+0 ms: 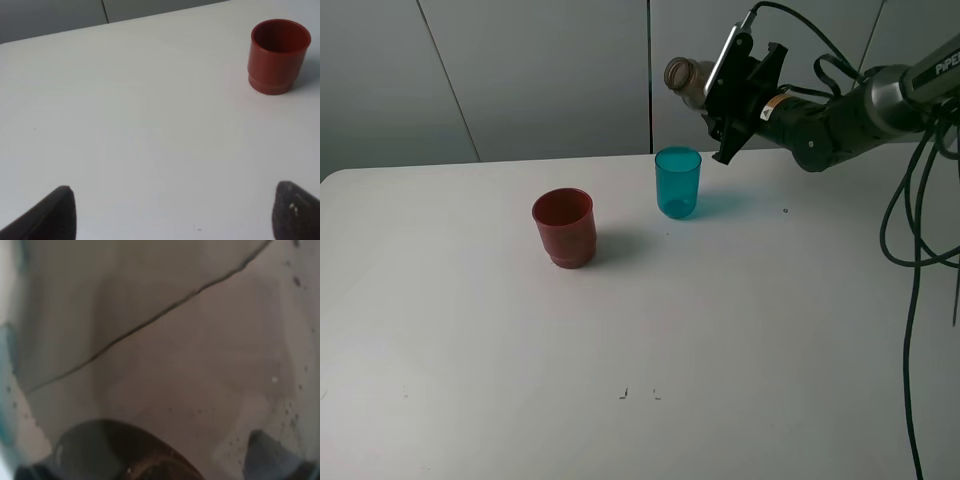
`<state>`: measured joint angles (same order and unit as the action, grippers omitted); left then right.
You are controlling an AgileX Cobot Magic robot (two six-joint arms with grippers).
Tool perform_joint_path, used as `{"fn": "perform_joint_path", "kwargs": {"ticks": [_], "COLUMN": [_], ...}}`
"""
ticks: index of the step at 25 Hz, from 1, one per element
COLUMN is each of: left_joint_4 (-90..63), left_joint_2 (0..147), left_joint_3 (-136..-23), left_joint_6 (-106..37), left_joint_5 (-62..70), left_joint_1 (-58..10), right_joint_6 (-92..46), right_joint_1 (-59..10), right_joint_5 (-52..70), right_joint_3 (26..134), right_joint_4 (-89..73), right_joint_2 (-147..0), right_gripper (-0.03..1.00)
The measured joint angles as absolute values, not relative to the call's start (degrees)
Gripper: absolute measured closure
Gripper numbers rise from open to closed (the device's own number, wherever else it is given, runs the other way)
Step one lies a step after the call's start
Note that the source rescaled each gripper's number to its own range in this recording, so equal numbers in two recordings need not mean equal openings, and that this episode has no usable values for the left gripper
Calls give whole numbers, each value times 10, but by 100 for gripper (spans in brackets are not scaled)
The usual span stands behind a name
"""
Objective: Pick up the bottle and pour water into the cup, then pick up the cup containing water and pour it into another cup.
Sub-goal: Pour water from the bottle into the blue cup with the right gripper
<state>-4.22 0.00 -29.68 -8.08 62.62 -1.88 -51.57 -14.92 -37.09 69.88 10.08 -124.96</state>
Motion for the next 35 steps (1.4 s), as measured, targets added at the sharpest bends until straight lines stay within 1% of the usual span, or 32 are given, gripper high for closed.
{"fn": "perform_joint_path", "kwargs": {"ticks": [18, 35], "left_joint_4": [-42, -42], "left_joint_2": [0, 0], "left_joint_3": [-297, -297], "left_joint_6": [-81, -81], "left_joint_5": [626, 626], "left_joint_1": [-19, -19], "right_joint_6": [-618, -728], "right_joint_1": [-118, -115], "right_joint_5": [-370, -370], "right_joint_3": [699, 699], "right_joint_4": [114, 125], "right_joint_2": [-1257, -1257], "right_gripper": [94, 94]}}
